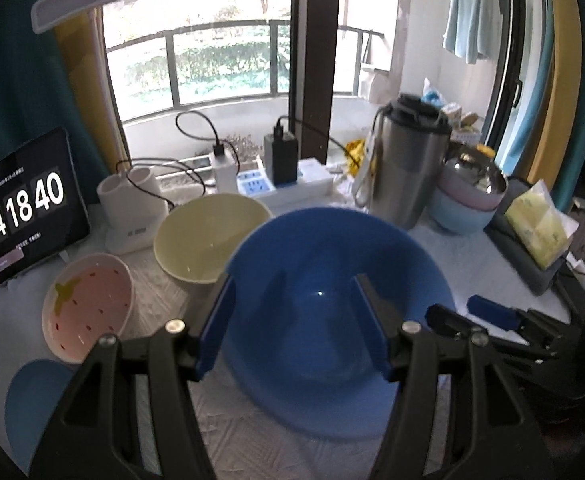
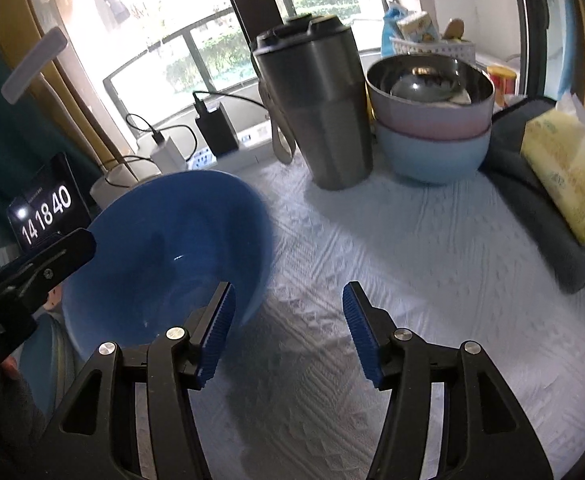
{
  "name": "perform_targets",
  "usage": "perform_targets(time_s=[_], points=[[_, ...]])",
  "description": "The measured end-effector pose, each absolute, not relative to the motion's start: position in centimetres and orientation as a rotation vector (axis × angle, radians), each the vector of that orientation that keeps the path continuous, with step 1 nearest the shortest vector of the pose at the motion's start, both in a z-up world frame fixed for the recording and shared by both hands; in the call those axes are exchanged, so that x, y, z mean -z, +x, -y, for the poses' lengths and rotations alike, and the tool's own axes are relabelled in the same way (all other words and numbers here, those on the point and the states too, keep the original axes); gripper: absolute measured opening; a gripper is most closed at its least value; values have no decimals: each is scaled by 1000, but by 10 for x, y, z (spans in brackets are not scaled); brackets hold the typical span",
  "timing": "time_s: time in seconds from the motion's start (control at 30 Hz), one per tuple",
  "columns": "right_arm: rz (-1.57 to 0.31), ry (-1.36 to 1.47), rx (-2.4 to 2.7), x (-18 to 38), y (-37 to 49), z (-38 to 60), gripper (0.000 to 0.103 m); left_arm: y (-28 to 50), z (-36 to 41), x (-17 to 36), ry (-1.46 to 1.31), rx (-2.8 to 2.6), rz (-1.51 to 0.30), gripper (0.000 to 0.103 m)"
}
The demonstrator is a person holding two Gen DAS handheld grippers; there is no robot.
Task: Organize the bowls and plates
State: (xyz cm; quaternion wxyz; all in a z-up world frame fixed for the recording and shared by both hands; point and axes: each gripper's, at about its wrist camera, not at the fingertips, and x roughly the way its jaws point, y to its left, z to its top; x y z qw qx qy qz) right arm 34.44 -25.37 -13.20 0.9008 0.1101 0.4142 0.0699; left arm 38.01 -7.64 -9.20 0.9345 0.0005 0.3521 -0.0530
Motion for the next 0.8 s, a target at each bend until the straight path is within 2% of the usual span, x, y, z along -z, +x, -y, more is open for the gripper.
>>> perform_targets(time_s=[0.4,0.57,0.73,0.8], points=[[-860,221,-154,139,344,247,65,370,76,110,39,104,-732,61],[-882,205,-143,145,344,243,65,355,74,95,33,105,-642,61],[-904,204,-125,152,343,246,59,354,64,91,20,51,-605,61],[-905,206,-128,153,342,247,54,357,63,95,29,41,-623,61]])
